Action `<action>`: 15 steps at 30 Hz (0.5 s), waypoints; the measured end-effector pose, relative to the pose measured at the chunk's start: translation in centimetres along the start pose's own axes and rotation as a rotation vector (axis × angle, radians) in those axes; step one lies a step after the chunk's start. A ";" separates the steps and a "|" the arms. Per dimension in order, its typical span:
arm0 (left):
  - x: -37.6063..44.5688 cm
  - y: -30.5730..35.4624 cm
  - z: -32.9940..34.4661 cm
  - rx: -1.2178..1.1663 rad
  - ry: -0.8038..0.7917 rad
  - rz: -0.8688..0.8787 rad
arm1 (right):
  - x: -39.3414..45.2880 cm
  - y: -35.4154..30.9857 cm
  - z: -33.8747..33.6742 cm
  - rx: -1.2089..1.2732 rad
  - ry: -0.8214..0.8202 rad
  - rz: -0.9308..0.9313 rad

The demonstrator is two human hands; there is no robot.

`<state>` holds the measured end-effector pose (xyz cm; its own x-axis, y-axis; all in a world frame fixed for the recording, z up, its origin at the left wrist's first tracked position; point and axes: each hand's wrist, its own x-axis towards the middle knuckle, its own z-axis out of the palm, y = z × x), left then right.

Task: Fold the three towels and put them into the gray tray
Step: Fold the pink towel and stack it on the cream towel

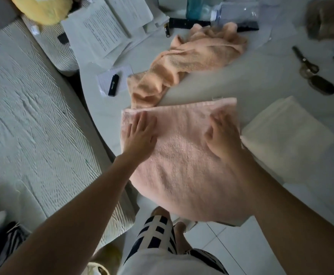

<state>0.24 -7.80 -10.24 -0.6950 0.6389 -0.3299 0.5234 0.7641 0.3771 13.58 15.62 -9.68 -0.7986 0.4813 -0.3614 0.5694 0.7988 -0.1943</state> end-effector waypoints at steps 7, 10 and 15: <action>-9.7 -0.2 4.3 -0.578 0.379 -0.589 | -13.4 4.5 4.5 0.120 0.109 -0.040; -13.1 -0.4 7.4 -1.150 0.157 -0.870 | -18.5 7.1 6.6 0.228 0.079 0.071; -15.1 -0.3 10.4 -1.385 -0.092 -0.730 | -21.8 8.6 7.4 0.344 0.162 0.193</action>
<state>15.71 -16.77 -14.38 -0.5279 0.2240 -0.8192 -0.7782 0.2587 0.5722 37.34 9.35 -10.18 -0.6754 0.6828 -0.2787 0.7217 0.5344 -0.4400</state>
